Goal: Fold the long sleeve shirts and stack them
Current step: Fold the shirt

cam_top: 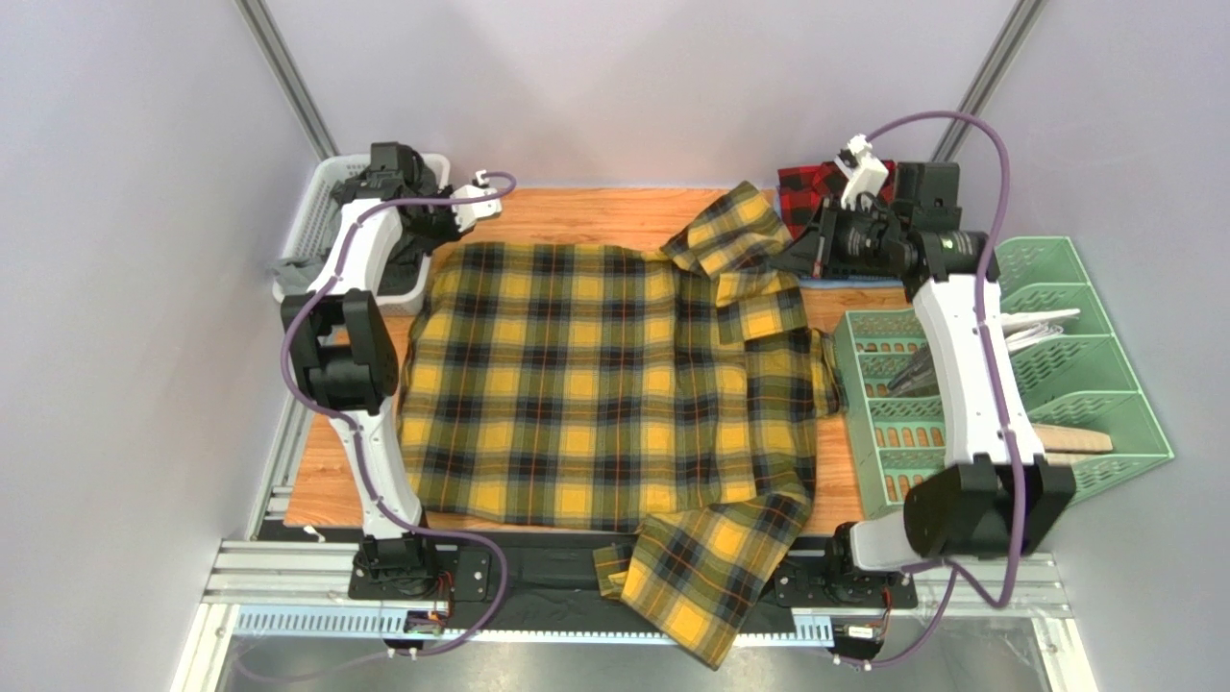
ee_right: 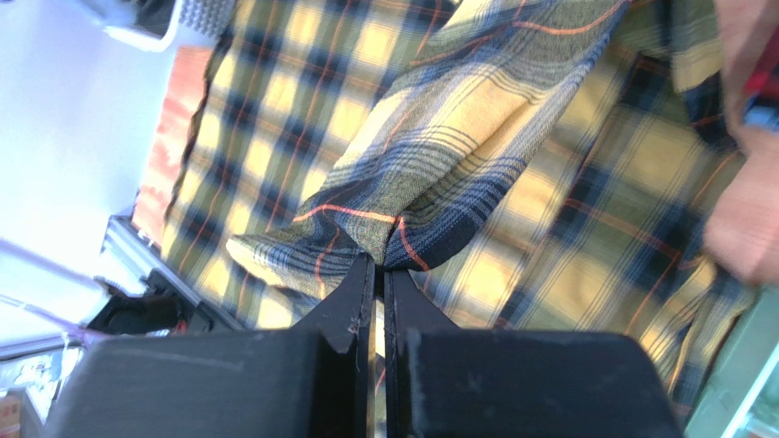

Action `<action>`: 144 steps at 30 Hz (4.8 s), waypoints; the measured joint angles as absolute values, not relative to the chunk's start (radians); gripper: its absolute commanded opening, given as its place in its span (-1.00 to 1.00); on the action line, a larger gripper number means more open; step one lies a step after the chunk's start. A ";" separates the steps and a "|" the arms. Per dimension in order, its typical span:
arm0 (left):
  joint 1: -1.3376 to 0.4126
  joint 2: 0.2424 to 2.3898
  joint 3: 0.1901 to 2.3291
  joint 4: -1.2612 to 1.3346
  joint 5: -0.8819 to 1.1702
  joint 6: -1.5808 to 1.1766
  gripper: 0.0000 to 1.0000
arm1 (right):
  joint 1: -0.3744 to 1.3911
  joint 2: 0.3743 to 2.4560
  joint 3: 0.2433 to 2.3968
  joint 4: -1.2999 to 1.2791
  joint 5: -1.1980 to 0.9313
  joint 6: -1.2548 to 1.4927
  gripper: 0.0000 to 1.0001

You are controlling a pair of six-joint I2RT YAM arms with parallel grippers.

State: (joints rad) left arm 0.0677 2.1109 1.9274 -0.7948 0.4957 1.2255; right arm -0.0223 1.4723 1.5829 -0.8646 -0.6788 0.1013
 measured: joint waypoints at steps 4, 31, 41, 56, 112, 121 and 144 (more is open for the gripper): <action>0.076 2.071 1.884 -0.796 0.501 1.243 -0.29 | -0.022 1.328 1.477 -0.873 -0.693 0.117 -1.00; 0.036 2.521 2.339 -0.942 0.527 1.339 0.43 | -0.022 1.275 1.387 -0.945 -0.683 0.131 -1.00; 0.019 2.578 2.365 -0.915 0.527 1.404 -0.30 | -0.015 1.275 1.389 -0.946 -0.707 0.138 -1.00; 0.011 2.526 2.294 -0.912 0.541 1.454 -1.00 | -0.009 1.260 1.415 -0.945 -0.707 0.196 -1.00; 0.009 1.757 1.149 -0.773 0.441 1.400 -0.05 | -0.010 0.580 0.959 -1.145 -0.805 0.312 -1.00; 0.031 1.372 1.237 -0.830 0.703 1.182 0.98 | 0.176 0.763 0.880 -0.822 -0.776 0.458 -1.00; -0.792 0.991 1.009 -0.388 0.594 0.402 0.98 | 0.516 1.101 0.945 -0.375 -0.577 0.635 -1.00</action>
